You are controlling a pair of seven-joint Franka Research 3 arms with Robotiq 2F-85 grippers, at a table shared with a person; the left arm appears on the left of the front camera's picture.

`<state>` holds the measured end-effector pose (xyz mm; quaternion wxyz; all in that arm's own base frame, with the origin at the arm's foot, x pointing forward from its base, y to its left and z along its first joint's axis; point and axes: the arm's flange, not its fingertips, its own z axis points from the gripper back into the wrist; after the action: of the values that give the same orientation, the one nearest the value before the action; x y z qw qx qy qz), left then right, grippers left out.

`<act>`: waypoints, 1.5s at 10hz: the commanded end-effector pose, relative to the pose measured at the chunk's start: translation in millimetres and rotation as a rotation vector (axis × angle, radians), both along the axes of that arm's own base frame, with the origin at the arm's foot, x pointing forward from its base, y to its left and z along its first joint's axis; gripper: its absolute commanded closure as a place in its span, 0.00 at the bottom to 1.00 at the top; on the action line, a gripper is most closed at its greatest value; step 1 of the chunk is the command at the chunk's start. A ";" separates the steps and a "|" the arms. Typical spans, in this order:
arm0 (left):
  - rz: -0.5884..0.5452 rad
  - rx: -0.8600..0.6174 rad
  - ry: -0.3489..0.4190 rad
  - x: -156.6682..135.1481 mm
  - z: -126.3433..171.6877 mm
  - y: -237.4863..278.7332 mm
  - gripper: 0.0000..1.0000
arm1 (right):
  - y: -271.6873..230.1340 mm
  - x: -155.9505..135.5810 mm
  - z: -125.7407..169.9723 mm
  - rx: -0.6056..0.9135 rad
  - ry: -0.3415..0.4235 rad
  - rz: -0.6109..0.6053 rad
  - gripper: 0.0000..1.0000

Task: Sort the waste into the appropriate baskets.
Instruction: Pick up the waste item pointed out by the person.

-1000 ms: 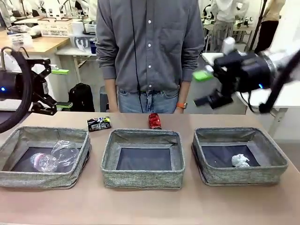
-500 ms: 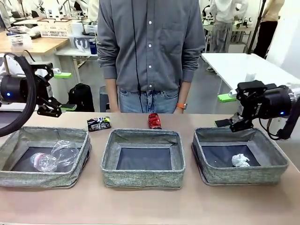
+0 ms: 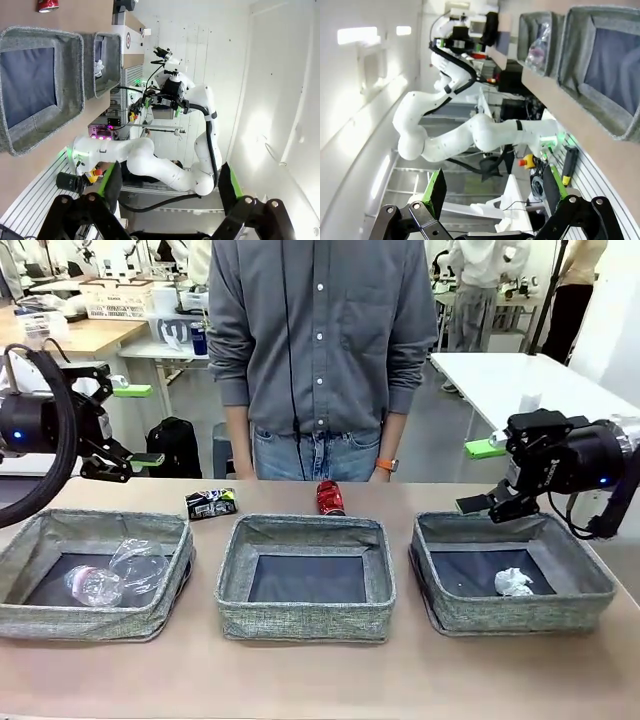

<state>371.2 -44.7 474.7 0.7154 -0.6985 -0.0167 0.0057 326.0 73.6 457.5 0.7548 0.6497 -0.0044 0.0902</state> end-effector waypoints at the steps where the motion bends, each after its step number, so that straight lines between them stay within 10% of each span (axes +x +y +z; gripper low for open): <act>1: 0.009 -0.017 -0.001 -2.2 3.6 -1.1 0.01 | -1.3 -0.6 1.5 0.012 -0.016 0.000 0.00; 15: 0.009 -0.017 -0.001 -2.2 3.6 -1.1 0.01 | -1.3 -0.6 1.5 0.012 -0.016 0.000 0.00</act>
<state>371.2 -44.7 474.6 0.7154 -0.6985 -0.0167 0.0057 326.0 72.5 457.2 0.7556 0.6489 -0.0045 0.0890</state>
